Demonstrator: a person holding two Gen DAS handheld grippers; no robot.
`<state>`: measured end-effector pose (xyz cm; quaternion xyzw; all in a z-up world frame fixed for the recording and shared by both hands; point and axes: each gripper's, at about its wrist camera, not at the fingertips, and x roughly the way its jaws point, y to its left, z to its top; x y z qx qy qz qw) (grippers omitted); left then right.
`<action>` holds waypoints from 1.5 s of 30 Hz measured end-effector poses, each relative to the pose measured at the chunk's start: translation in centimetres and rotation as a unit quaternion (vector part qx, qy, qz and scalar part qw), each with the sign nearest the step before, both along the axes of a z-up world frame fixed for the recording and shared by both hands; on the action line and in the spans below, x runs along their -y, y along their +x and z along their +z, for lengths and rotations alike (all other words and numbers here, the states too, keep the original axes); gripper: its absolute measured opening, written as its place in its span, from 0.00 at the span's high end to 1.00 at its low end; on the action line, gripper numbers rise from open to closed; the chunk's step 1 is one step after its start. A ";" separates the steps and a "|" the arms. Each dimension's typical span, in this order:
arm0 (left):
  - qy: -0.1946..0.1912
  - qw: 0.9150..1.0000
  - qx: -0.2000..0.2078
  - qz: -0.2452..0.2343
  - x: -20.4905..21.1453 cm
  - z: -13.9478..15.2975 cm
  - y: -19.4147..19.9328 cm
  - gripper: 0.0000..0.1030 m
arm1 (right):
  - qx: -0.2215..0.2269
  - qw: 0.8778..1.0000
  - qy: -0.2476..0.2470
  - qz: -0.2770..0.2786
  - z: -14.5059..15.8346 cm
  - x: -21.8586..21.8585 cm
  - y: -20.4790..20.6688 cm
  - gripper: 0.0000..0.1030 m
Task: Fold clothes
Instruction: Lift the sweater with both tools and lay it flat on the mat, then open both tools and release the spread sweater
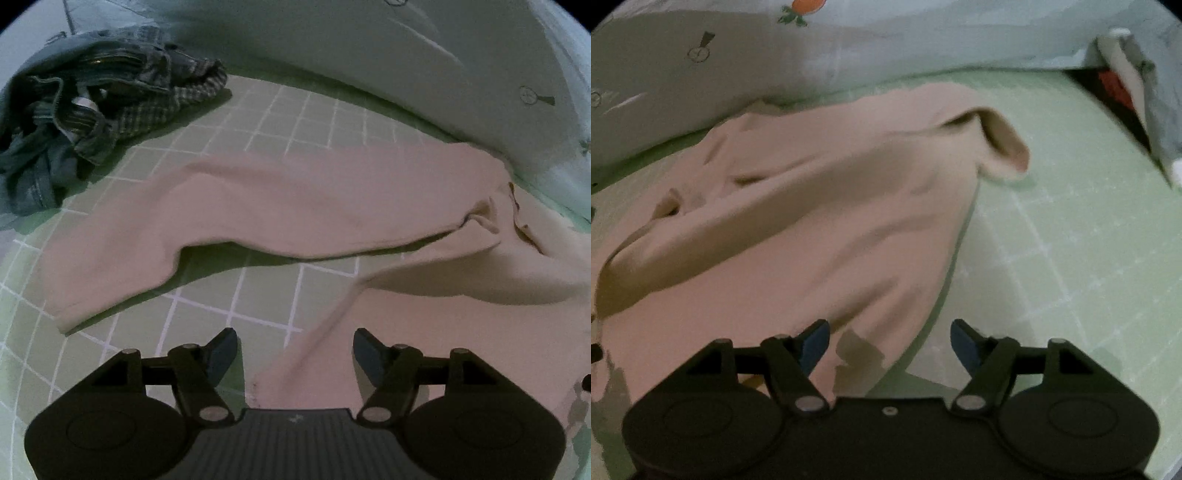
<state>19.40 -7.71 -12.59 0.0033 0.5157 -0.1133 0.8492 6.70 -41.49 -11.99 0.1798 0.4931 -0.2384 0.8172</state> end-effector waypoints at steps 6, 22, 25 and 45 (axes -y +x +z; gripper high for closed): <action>-0.008 0.999 0.014 -0.038 -0.3 -0.3 -0.1 0.52 | -0.001 1.000 0.020 -0.004 -0.6 -3.2 -1.3 0.33; -0.020 0.998 0.013 -0.064 -0.5 0.4 -8.9 0.96 | 0.048 0.998 0.006 -0.040 0.6 -1.5 -9.5 0.97; -0.031 0.998 -0.002 -0.049 -0.2 0.7 -11.6 0.96 | 0.047 0.998 0.002 -0.044 0.9 0.8 -11.9 0.97; 0.011 0.999 -0.011 0.042 6.9 0.2 -21.7 0.66 | -0.001 0.994 -0.063 0.094 -1.3 7.5 -14.9 0.80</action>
